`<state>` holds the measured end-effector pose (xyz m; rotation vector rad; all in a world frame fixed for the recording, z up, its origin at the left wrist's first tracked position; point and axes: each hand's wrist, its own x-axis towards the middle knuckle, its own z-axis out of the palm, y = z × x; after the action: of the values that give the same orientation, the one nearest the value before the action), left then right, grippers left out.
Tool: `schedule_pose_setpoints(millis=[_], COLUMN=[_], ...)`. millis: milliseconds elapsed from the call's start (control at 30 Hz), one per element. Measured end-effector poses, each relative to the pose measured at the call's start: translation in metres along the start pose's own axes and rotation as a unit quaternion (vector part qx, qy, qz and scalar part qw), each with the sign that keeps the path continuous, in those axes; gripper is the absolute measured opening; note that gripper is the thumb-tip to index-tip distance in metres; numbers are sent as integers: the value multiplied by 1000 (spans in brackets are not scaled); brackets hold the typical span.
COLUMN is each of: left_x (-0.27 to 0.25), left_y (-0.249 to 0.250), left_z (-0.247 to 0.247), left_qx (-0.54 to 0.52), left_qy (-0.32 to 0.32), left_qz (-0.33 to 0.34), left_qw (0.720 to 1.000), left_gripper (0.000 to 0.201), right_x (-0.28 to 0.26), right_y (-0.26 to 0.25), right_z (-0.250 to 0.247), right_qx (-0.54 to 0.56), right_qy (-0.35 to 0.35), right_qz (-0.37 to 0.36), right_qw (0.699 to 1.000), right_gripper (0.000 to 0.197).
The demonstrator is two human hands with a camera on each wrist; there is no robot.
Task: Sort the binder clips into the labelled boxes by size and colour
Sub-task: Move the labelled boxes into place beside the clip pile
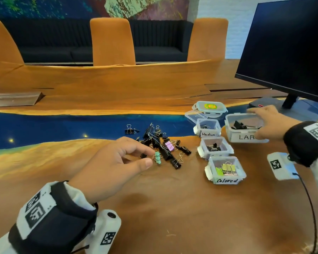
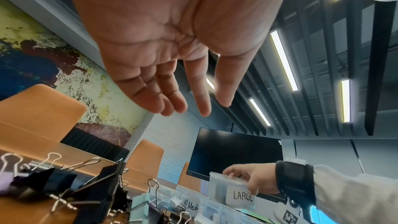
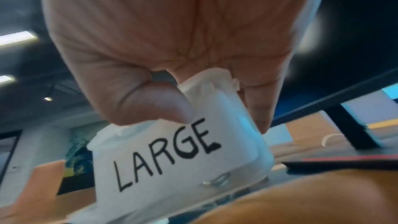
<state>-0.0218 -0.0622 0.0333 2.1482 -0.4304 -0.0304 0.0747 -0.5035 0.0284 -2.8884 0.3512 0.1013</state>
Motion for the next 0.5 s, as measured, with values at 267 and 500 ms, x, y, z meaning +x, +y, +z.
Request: schedule_pose_setpoints(millis=[267,500], left_x=[5,27], left_y=[0,-21], left_z=[-1,-6], left_qx=[-92,163], left_qy=[-38,15], left_qz=[-37,-83], left_qw=[994,983], left_gripper=[15,10], right_x=[9,-36], right_y=[7,-24], right_z=[27,4], right_qx=[-29,73], right_qy=[-45,16], right_qz=[-6,-73], right_qw=[999,995], right_gripper=[107,104])
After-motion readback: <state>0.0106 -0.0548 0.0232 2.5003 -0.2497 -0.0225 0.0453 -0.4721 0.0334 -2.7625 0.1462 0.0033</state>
